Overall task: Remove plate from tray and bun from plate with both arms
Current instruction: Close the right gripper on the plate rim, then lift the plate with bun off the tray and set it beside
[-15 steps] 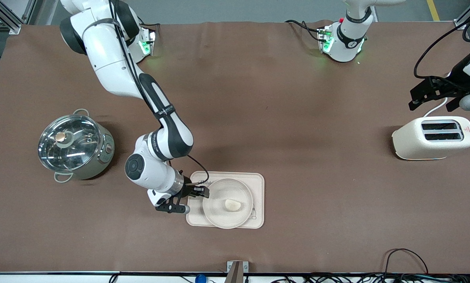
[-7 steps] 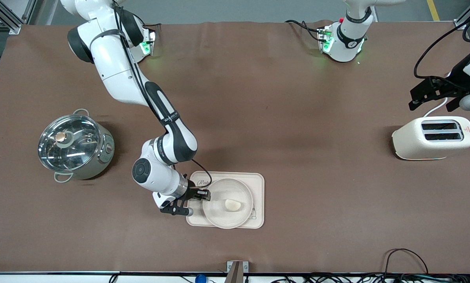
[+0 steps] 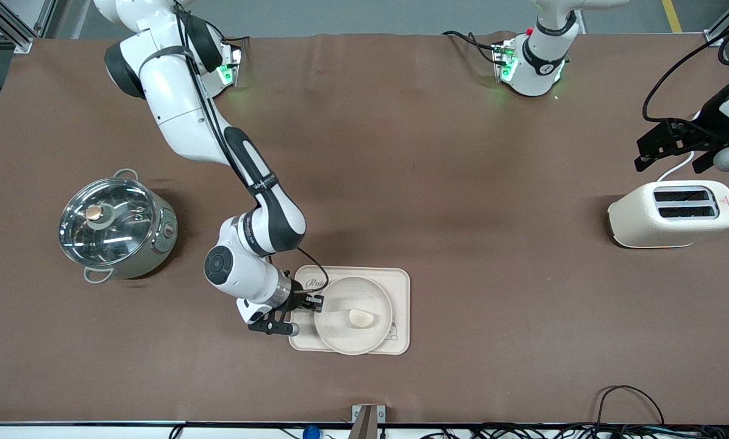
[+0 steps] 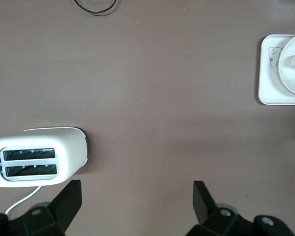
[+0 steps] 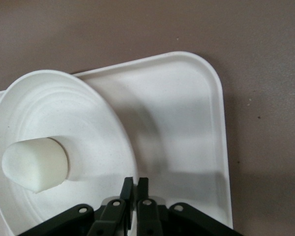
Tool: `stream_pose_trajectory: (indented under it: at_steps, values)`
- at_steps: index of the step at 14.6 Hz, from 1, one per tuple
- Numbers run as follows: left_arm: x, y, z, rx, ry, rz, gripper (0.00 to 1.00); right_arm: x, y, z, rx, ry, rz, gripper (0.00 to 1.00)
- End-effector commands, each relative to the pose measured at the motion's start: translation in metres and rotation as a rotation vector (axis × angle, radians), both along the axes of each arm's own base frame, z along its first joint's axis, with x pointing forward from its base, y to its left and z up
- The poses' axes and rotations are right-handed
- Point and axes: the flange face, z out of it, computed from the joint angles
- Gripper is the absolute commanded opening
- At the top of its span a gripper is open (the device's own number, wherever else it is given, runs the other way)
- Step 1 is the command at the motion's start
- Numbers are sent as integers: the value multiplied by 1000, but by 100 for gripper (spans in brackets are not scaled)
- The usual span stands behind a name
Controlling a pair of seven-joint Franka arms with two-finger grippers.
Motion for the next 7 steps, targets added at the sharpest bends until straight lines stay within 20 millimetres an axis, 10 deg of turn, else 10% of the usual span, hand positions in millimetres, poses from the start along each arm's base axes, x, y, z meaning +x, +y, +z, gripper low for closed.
stream_pose_trajectory:
  at_steps: [1, 7]
  values:
    - [-1, 0, 3, 16, 4, -11, 100, 3, 1, 9, 31, 3, -8, 1]
    - [-1, 0, 3, 16, 4, -11, 100, 6, -7, 60, 34, 29, 36, 0]
